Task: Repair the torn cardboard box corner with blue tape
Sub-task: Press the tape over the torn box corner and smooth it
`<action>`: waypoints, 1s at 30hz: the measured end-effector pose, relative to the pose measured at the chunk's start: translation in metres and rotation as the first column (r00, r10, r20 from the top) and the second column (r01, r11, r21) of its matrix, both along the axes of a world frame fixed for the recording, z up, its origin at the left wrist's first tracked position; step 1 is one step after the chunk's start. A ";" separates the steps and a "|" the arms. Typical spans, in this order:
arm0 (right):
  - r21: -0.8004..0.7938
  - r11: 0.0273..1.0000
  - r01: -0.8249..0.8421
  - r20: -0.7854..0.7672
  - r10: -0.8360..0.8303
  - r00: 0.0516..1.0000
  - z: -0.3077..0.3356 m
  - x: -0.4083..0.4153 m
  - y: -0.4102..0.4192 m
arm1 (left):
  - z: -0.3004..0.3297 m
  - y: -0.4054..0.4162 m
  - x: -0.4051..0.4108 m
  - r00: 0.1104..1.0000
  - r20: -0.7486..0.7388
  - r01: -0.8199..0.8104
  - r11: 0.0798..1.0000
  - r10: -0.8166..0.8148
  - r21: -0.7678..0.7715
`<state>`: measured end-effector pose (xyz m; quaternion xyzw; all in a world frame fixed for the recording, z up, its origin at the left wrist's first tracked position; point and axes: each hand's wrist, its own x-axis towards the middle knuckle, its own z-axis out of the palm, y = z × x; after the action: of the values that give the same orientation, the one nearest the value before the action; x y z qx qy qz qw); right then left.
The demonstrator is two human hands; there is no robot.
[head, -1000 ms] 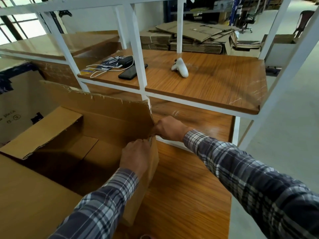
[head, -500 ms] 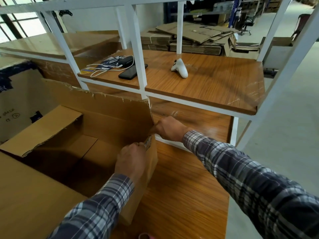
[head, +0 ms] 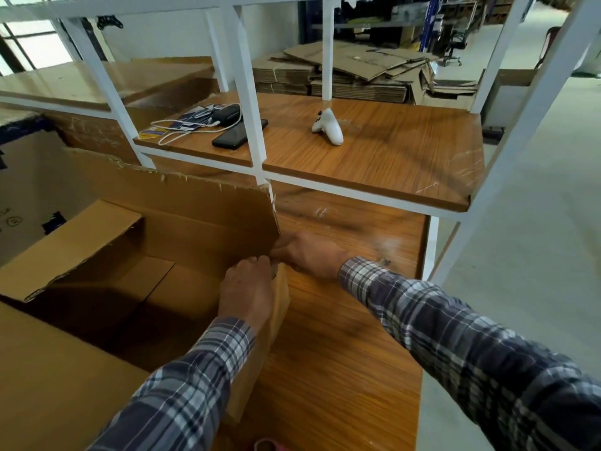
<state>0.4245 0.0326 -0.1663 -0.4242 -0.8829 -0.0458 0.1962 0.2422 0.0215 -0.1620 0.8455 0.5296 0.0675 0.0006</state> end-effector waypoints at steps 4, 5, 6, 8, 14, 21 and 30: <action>-0.023 1.000 0.006 -0.032 -0.007 0.999 0.008 -0.006 -0.002 | 0.001 0.006 -0.001 1.000 -0.001 -0.027 1.000 0.027 -0.013; -0.032 0.999 -0.003 -0.034 0.002 0.999 0.010 -0.005 -0.001 | 0.001 0.005 -0.001 1.000 -0.004 -0.029 1.000 0.029 -0.008; -0.046 0.999 -0.019 -0.033 0.017 0.999 0.011 -0.003 0.001 | 0.002 0.004 -0.002 1.000 -0.004 -0.027 1.000 0.027 -0.003; -0.089 0.996 -0.018 -0.025 0.016 1.000 0.008 0.001 0.006 | 0.002 0.003 -0.001 0.999 0.033 -0.013 1.000 0.013 0.002; -0.140 0.989 0.037 -0.122 -0.054 0.991 -0.002 0.004 0.006 | 0.002 0.006 0.012 0.984 0.164 -0.060 0.998 0.064 -0.030; -0.141 0.990 -0.003 -0.120 -0.014 0.993 -0.003 0.005 0.011 | 0.005 0.007 0.010 0.985 0.163 -0.054 0.998 0.061 -0.043; -0.030 0.996 0.084 -0.008 -0.084 0.996 -0.005 0.002 0.011 | 0.002 0.000 -0.002 0.995 -0.100 -0.011 1.000 0.013 0.017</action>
<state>0.4260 0.0432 -0.1714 -0.4639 -0.8640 -0.0392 0.1919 0.2403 0.0217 -0.1602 0.8446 0.5336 0.0294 -0.0333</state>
